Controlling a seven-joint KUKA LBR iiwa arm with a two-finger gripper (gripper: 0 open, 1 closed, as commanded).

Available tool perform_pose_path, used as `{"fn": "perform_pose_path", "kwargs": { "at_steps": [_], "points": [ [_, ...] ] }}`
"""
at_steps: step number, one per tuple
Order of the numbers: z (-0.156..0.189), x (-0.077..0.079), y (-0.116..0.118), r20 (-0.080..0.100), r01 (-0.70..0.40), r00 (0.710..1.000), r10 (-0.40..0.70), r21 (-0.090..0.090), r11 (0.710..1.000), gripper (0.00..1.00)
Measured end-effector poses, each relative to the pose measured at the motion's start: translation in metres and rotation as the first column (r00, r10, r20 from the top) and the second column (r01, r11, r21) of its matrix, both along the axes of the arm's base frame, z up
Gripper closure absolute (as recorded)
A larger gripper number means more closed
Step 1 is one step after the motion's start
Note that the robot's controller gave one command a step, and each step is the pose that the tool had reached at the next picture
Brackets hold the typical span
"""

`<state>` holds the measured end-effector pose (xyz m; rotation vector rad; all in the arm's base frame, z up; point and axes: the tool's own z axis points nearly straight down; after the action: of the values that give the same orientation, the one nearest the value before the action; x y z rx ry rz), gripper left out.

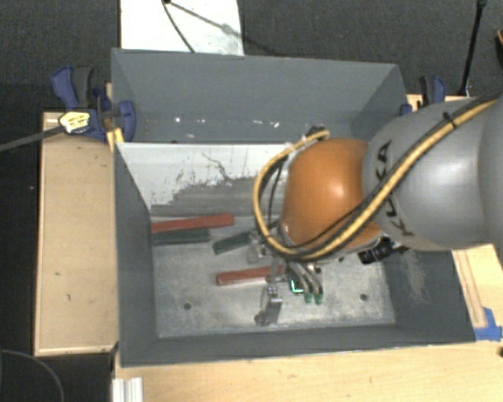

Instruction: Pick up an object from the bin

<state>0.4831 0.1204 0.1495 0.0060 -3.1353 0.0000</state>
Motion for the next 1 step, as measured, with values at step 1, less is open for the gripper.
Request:
{"fn": "perform_pose_path", "kwargs": {
  "at_steps": [1],
  "points": [
    [-0.0836,0.0213,-0.0408,0.002,0.049,0.999,-0.049,-0.002,0.999,0.0]
  ]
}}
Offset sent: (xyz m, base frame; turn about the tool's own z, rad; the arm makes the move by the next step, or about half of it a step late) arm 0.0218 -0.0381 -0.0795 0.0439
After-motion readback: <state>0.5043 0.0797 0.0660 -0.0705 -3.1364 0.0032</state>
